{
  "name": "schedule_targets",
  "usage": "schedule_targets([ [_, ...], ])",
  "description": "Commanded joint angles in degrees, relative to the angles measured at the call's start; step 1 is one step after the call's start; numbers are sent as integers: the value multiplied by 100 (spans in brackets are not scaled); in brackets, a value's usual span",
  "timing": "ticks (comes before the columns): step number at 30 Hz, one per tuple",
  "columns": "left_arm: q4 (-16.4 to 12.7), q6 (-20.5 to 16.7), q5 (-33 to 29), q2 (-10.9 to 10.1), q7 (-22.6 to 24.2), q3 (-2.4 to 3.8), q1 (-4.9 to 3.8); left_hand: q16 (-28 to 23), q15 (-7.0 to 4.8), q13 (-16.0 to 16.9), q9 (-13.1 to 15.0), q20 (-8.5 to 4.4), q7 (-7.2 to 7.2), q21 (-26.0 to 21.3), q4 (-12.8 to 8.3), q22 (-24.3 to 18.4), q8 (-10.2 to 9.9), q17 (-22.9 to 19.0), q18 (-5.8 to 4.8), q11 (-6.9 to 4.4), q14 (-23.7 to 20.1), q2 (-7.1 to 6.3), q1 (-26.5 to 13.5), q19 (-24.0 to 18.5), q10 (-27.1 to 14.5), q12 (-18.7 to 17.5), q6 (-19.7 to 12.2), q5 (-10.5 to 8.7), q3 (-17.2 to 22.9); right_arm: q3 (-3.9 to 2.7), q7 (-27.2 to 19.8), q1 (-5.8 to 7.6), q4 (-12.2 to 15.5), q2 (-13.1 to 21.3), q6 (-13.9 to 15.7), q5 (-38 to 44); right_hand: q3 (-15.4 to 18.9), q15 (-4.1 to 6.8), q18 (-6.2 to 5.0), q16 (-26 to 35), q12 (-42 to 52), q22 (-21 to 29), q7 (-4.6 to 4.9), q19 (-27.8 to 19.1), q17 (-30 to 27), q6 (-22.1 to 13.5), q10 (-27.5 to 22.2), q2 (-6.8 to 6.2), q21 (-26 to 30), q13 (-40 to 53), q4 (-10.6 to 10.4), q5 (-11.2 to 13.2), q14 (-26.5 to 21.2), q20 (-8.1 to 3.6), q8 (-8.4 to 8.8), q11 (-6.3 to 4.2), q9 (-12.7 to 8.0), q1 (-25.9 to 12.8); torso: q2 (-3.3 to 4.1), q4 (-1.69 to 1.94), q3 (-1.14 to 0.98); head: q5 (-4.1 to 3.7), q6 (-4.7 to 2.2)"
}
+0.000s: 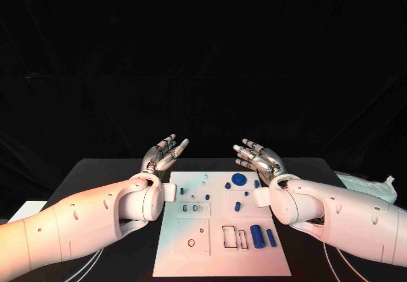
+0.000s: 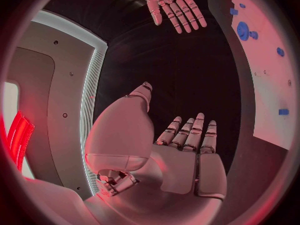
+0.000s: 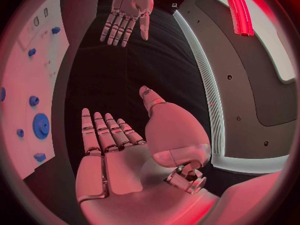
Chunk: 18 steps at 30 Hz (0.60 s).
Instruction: Assemble the parts on the task board
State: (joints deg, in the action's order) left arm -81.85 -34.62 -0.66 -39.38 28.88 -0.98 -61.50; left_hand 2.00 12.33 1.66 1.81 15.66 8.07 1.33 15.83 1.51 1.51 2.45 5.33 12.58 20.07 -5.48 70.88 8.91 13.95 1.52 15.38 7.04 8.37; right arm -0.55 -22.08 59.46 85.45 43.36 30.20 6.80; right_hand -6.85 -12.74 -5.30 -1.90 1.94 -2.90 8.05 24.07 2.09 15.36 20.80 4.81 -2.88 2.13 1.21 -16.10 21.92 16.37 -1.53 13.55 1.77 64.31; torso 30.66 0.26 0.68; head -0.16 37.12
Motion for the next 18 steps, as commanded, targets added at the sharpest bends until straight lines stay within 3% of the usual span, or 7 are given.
schedule_targets([
  [1,6,406,22,12,99,2,-11,49,33,17,18,105,646,42,76,16,48,18,120,37,134,-2,274,27,115,29,131,45,26,-8,438,-11,-45,-23,-994,596,-26,-82,-96,-61,65,-43,832,258,37,373,491,69,-86,38,217,-36,458,37,-58,89,36,447,-1,1,3,-1,1],
  [8,6,406,22,12,99,2,-11,142,44,53,59,117,673,140,27,69,111,84,211,64,676,101,460,240,542,75,557,31,57,-16,580,-21,-106,-42,-1295,761,-212,132,-384,-341,364,-237,702,1648,162,2096,2788,139,-554,162,601,147,2714,27,-293,-70,169,919,-1,1,3,-1,1],
  [9,45,491,-156,-97,226,2,-8,202,48,68,72,121,675,202,2,103,134,118,221,75,960,129,505,399,723,100,702,27,62,-20,354,4,-285,54,-798,1818,-250,197,-445,-408,404,-257,675,1781,180,2416,2985,141,-625,169,630,155,2959,19,-339,-118,190,947,12,37,1,-85,154],
  [11,13,514,-156,-151,275,2,-9,458,82,120,102,119,671,486,-48,260,191,244,240,164,1932,188,574,1141,1302,204,1030,18,62,-23,300,10,-290,73,-685,2174,-345,297,-522,-485,431,-286,625,2038,176,2909,3264,130,-753,152,660,149,3330,0,-375,-200,202,959,36,40,3,-90,146],
  [13,-51,541,-178,-238,340,2,-11,679,-8,197,190,106,780,1008,-87,525,371,318,311,135,2584,248,606,2400,2286,388,1840,19,37,-30,267,20,-289,94,-595,2574,-435,354,-534,-479,409,-281,585,2162,161,3263,3440,85,-803,144,681,190,3532,-33,-375,-246,202,958,80,38,2,-97,132],
  [15,-118,593,-209,-320,375,2,-14,796,-112,258,258,90,738,1194,-121,594,533,346,401,54,2955,287,622,2749,3207,572,2560,21,5,-36,258,34,-291,110,-539,2836,-504,376,-535,-447,371,-267,566,2217,156,3430,3525,49,-817,141,693,230,3620,-51,-351,-267,200,957,122,38,5,-109,114],
  [18,-216,699,-236,-430,394,2,-19,865,-231,221,262,72,664,1434,-184,672,605,344,509,-35,3334,340,645,3190,3586,609,3088,12,-52,-43,267,66,-288,144,-476,3151,-600,402,-537,-413,327,-252,549,2281,157,3600,3626,5,-835,141,714,257,3727,-73,-320,-290,202,965,174,56,9,-132,101],
])
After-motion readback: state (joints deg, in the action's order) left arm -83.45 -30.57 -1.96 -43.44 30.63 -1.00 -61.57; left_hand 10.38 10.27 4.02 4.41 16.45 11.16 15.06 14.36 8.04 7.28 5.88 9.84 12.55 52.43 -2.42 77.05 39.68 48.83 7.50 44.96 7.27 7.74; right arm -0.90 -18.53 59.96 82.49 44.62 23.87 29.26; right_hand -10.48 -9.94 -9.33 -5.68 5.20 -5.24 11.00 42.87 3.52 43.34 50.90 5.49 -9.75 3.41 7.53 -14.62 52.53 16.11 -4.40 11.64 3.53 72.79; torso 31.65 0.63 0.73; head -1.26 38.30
